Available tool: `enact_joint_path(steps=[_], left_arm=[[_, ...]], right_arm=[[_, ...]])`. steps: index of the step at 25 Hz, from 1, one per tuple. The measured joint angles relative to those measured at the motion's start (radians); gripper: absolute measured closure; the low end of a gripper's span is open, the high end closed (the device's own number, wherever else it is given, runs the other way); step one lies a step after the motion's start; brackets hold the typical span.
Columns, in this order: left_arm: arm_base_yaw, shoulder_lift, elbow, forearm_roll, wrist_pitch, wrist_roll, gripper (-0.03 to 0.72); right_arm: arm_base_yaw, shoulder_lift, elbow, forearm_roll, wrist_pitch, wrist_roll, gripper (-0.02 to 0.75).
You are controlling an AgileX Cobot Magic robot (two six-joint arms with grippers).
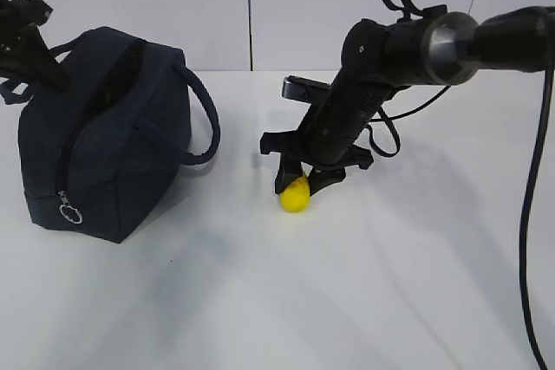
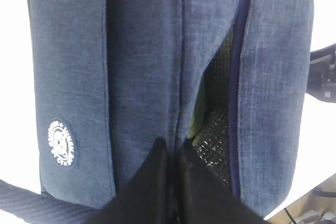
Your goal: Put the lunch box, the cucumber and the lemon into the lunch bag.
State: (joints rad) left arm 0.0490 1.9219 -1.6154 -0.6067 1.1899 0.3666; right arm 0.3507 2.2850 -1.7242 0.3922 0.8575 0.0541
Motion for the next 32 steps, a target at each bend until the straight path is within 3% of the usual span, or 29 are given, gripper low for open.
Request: enact_joint_path(steps=[7, 13, 20, 26, 32], left_arm=[[0.0, 0.0, 0.0, -0.004, 0.006, 0.0, 0.696], [0.0, 0.021, 0.0, -0.093, 0.022, 0.02, 0.696], [0.0, 0.031, 0.0, -0.243, 0.023, 0.069, 0.696], [0.0, 0.031, 0.0, -0.345, 0.023, 0.097, 0.696], [0.0, 0.033, 0.0, -0.361, 0.023, 0.101, 0.696]], right_arm=[[0.0, 0.0, -0.146, 0.026, 0.249, 0.0, 0.388], [0.002, 0.0, -0.376, 0.172, 0.359, -0.014, 0.391], [0.002, 0.0, -0.504, 0.423, 0.29, -0.08, 0.391], [0.021, 0.024, -0.505, 0.475, 0.212, -0.093, 0.391], [0.07, 0.095, -0.507, 0.525, 0.128, -0.099, 0.389]])
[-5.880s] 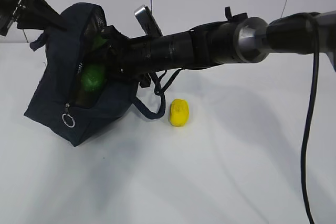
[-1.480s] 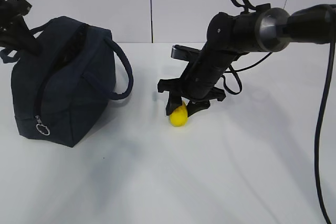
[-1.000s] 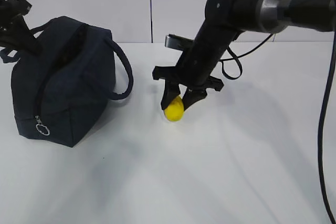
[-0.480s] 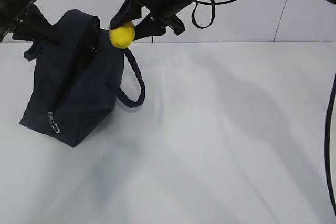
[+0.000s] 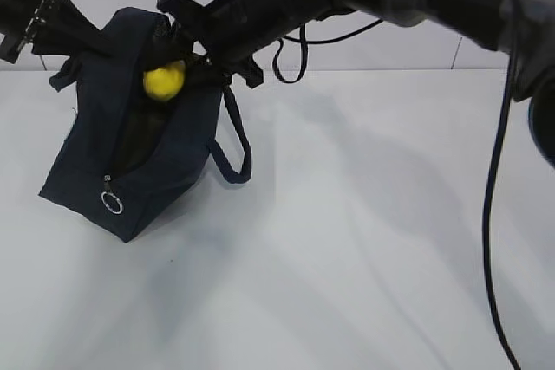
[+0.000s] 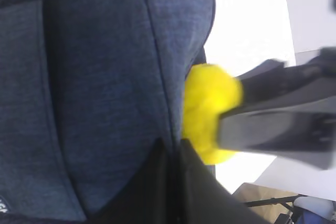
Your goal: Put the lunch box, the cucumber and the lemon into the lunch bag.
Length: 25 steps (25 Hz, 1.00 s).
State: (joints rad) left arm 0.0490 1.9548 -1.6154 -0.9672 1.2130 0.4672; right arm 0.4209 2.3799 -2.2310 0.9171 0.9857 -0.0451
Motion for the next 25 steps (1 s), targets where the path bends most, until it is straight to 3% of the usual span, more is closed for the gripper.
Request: enact_joint_path(steps=[3, 11, 20, 25], left_arm=[[0.0, 0.0, 0.0, 0.0, 0.0, 0.001, 0.696], [0.0, 0.0, 0.0, 0.005, 0.0, 0.002, 0.696], [0.007, 0.0, 0.0, 0.022, 0.0, 0.003, 0.696], [0.009, 0.0, 0.0, 0.031, 0.0, 0.003, 0.696]], right_arm=[[0.009, 0.033, 0.0, 0.005, -0.015, -0.001, 0.365], [0.009, 0.04, 0.0, 0.046, -0.04, -0.002, 0.217], [-0.036, 0.04, -0.006, 0.079, 0.102, -0.061, 0.21], [-0.063, 0.04, -0.067, 0.065, 0.183, -0.098, 0.25]])
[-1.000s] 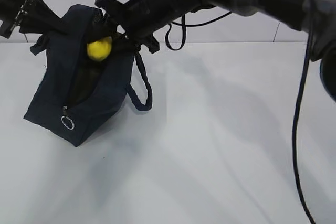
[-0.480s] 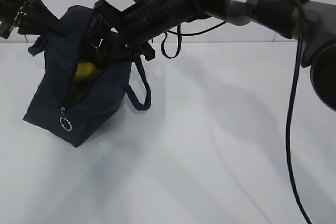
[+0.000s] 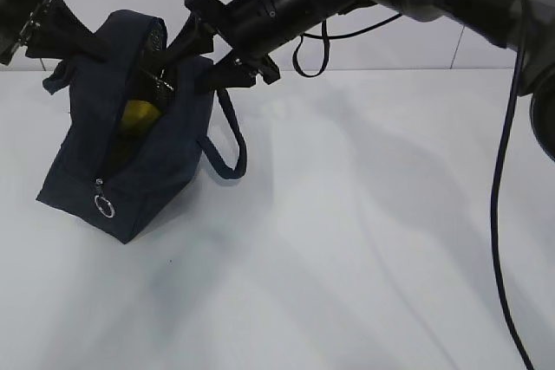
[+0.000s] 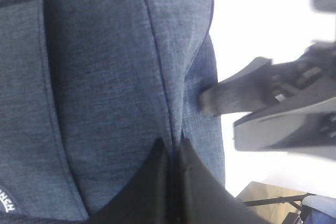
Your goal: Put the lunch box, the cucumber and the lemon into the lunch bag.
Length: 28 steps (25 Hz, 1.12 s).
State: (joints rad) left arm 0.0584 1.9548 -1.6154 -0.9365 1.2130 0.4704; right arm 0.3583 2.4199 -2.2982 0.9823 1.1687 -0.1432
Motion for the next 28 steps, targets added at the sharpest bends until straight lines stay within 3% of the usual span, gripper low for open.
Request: enact_joint_path(steps=[3, 8, 11, 16, 28], left_arm=[[0.001, 0.006, 0.0, 0.004, 0.0, 0.0, 0.696], [0.001, 0.025, 0.0, 0.004, -0.002, 0.0, 0.696], [0.001, 0.027, 0.0, 0.004, -0.002, 0.0, 0.696], [0.001, 0.028, 0.0, 0.004, -0.002, 0.0, 0.696], [0.001, 0.029, 0.0, 0.004, -0.002, 0.0, 0.696]], right_arm=[[0.001, 0.0, -0.071, -0.061, 0.044, 0.001, 0.272], [0.033, -0.003, -0.17, -0.361, 0.06, 0.135, 0.279], [0.073, -0.003, -0.173, -0.479, 0.064, 0.181, 0.279], [0.128, 0.003, -0.176, -0.506, 0.069, 0.209, 0.279], [0.126, 0.059, -0.18, -0.533, 0.044, 0.239, 0.279]])
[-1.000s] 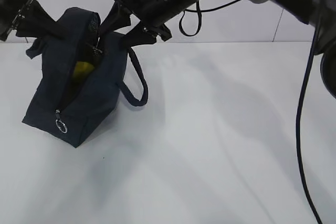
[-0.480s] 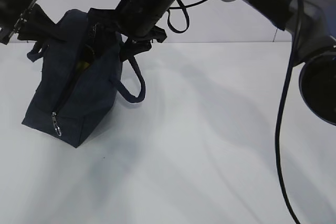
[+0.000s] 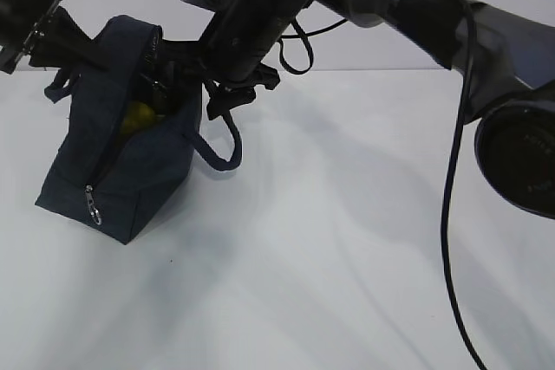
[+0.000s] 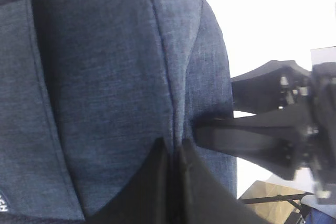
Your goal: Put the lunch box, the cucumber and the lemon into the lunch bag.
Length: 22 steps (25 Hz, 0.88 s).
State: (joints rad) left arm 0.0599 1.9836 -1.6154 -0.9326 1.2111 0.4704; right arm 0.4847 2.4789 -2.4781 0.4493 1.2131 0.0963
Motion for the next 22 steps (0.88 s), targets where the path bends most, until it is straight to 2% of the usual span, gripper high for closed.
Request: enact_joint_path(steps=[9, 12, 15, 19, 20, 22], left_arm=[[0.0, 0.0, 0.0, 0.0, 0.0, 0.0, 0.696], [0.0, 0.0, 0.0, 0.0, 0.0, 0.0, 0.696], [0.0, 0.0, 0.0, 0.0, 0.0, 0.0, 0.696], [0.0, 0.0, 0.0, 0.0, 0.0, 0.0, 0.696], [0.0, 0.0, 0.0, 0.0, 0.0, 0.0, 0.696], [0.0, 0.0, 0.0, 0.0, 0.0, 0.0, 0.696]], right_arm=[[0.0, 0.002, 0.0, 0.004, 0.016, 0.002, 0.279], [0.0, 0.002, 0.0, 0.004, 0.016, 0.002, 0.317], [0.0, 0.002, 0.0, 0.004, 0.02, 0.002, 0.444], [0.0, 0.002, 0.0, -0.037, 0.024, 0.002, 0.675], [0.0, 0.002, 0.0, -0.054, 0.026, 0.002, 0.709], [0.0, 0.002, 0.0, -0.083, 0.031, 0.002, 0.72]])
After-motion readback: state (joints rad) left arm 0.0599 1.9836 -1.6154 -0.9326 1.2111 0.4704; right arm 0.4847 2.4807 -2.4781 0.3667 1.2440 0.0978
